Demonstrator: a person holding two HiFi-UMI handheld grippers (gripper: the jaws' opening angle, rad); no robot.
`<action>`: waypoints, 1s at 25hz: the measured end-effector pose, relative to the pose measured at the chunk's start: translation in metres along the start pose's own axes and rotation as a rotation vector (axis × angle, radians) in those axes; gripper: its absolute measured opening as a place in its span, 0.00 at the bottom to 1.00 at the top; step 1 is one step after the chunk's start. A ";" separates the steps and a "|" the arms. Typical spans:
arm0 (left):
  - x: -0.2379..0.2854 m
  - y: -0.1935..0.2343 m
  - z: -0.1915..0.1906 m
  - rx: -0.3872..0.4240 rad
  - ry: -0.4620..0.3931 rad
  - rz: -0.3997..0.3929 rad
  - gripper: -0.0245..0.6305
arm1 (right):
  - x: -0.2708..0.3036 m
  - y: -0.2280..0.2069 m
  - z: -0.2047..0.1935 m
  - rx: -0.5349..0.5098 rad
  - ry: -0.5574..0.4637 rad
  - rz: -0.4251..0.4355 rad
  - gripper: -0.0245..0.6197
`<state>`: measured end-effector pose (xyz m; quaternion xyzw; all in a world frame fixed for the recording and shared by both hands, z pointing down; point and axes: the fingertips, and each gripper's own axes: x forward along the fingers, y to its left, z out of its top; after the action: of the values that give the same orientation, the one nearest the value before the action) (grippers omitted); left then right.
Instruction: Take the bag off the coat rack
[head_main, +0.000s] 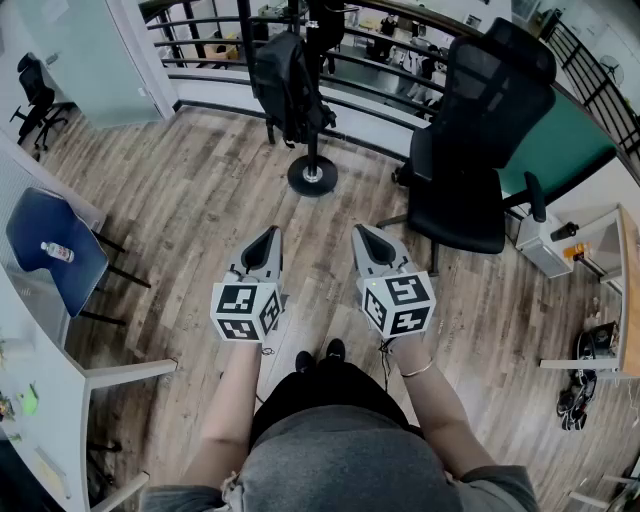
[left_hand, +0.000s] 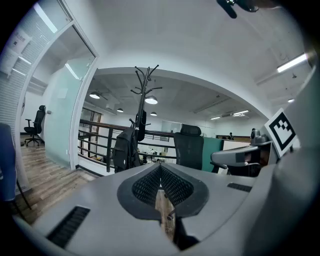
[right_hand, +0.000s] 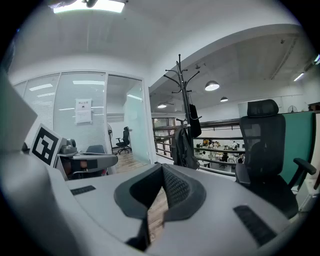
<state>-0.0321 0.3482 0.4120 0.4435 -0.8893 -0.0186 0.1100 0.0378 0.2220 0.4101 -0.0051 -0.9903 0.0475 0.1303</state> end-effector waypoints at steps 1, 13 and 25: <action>0.004 -0.001 0.001 0.001 -0.003 0.002 0.07 | 0.001 -0.003 0.002 -0.003 -0.005 0.002 0.04; 0.021 -0.022 0.009 0.029 -0.020 0.009 0.07 | -0.006 -0.022 0.013 -0.065 -0.059 0.021 0.04; 0.030 -0.039 -0.004 0.005 0.010 0.046 0.15 | -0.009 -0.047 -0.003 0.036 -0.024 0.062 0.16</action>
<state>-0.0183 0.3013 0.4163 0.4233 -0.8987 -0.0117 0.1138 0.0475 0.1749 0.4149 -0.0330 -0.9902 0.0692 0.1170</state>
